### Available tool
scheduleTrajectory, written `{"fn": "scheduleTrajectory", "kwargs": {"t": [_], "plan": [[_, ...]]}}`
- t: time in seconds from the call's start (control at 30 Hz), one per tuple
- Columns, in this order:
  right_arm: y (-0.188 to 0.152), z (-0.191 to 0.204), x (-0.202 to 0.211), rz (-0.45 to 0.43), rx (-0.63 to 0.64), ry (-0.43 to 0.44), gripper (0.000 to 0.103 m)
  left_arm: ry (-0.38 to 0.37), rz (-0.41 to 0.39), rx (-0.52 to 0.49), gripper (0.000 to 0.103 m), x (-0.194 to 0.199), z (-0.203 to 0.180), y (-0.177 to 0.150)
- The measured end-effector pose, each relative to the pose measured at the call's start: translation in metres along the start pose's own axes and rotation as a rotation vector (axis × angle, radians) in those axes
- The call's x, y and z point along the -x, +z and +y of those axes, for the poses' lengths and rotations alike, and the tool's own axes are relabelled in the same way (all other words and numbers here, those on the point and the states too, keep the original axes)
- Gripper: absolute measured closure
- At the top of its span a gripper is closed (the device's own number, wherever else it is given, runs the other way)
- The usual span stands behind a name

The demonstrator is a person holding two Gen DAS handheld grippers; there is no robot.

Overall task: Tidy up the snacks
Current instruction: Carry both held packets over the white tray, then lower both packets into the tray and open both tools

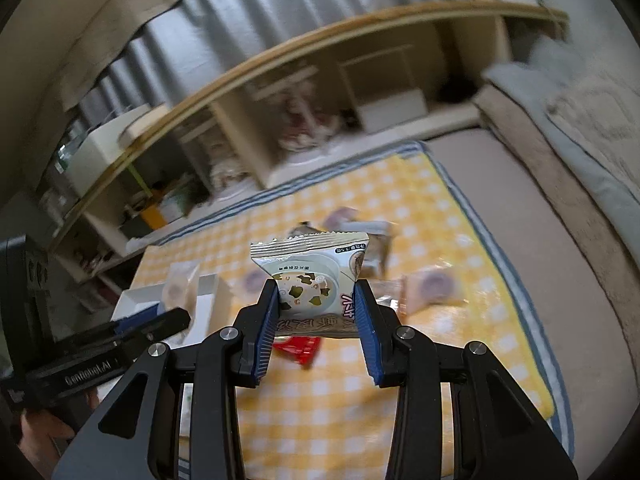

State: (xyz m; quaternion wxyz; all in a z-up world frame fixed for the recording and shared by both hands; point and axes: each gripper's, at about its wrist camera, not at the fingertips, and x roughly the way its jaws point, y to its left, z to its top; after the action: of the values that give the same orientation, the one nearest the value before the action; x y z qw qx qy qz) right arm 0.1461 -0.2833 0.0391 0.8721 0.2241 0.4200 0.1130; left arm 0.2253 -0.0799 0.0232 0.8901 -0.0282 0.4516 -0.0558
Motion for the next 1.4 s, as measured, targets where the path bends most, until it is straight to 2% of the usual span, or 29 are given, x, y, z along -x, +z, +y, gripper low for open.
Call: {"fn": "scheduleTrajectory", "kwargs": {"t": [0.23, 0.4, 0.67, 0.8, 1.0, 1.17, 1.4], "plan": [[-0.011, 0.046, -0.015, 0.026, 0.105, 0.043, 0.065, 0.036, -0.026, 0.060, 0.061, 0.052, 0.046, -0.015], [-0.019, 0.075, -0.030, 0.060, 0.151, 0.086, 0.065, 0.069, -0.026, 0.102, 0.061, 0.072, 0.079, -0.026], [-0.031, 0.118, -0.062, 0.134, 0.176, 0.171, 0.065, 0.044, -0.012, 0.246, 0.061, 0.077, 0.136, -0.042], [-0.036, 0.138, -0.085, 0.191, 0.162, 0.220, 0.065, 0.012, 0.009, 0.291, 0.061, 0.064, 0.155, -0.038], [-0.047, 0.157, -0.121, 0.302, 0.118, 0.276, 0.065, -0.015, 0.087, 0.313, 0.061, 0.032, 0.172, -0.030], [-0.059, 0.156, -0.153, 0.385, 0.059, 0.280, 0.065, 0.007, 0.182, 0.314, 0.061, -0.001, 0.186, -0.023], [-0.071, 0.150, -0.176, 0.430, 0.022, 0.275, 0.063, 0.004, 0.229, 0.344, 0.058, -0.029, 0.200, -0.017]]}}
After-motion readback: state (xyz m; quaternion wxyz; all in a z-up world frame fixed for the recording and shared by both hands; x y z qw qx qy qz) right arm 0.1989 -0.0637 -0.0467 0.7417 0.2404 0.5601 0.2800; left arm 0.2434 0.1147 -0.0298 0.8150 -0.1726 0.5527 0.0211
